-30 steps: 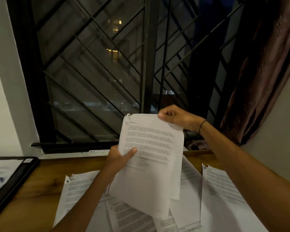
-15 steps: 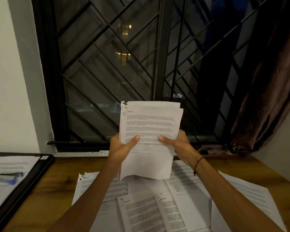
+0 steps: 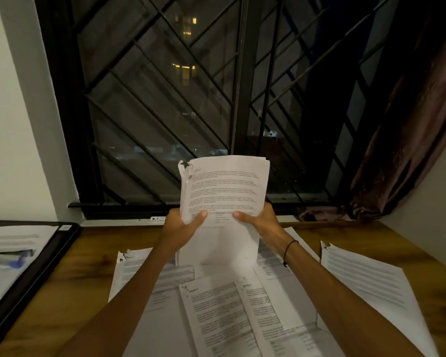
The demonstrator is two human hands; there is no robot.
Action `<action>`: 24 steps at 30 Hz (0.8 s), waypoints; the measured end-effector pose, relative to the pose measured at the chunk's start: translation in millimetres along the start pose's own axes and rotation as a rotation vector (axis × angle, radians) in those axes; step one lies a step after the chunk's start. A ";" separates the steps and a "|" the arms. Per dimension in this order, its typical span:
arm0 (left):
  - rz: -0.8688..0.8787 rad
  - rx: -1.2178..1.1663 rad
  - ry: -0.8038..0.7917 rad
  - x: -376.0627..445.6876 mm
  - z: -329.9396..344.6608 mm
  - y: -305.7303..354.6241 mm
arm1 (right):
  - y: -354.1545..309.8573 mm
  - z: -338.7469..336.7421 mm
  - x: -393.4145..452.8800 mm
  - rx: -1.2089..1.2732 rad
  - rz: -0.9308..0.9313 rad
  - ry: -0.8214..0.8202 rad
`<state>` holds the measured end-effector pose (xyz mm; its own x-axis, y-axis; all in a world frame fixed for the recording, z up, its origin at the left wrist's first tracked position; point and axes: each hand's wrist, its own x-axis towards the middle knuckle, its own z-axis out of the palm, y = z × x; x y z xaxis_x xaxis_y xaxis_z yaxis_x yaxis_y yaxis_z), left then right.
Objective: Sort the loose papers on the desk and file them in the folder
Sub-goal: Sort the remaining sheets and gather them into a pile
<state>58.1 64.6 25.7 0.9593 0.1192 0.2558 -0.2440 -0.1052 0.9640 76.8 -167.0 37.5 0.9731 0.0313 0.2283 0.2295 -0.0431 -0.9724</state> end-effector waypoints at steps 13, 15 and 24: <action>-0.267 0.206 -0.008 8.2 -51.7 -26.0 | 31.2 -83.8 11.9 -0.597 0.071 -0.001; -0.303 0.215 -0.006 3.3 -47.9 -37.9 | 41.7 -99.2 7.3 -0.761 0.089 -0.099; -0.354 0.287 -0.086 -0.1 -39.3 -56.7 | 58.4 -97.7 25.3 -1.070 0.212 -0.431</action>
<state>66.3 109.3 -26.2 0.9877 0.1164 -0.1039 0.1382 -0.3432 0.9290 116.9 -266.3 -8.7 0.9535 0.2497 -0.1688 0.1637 -0.8993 -0.4054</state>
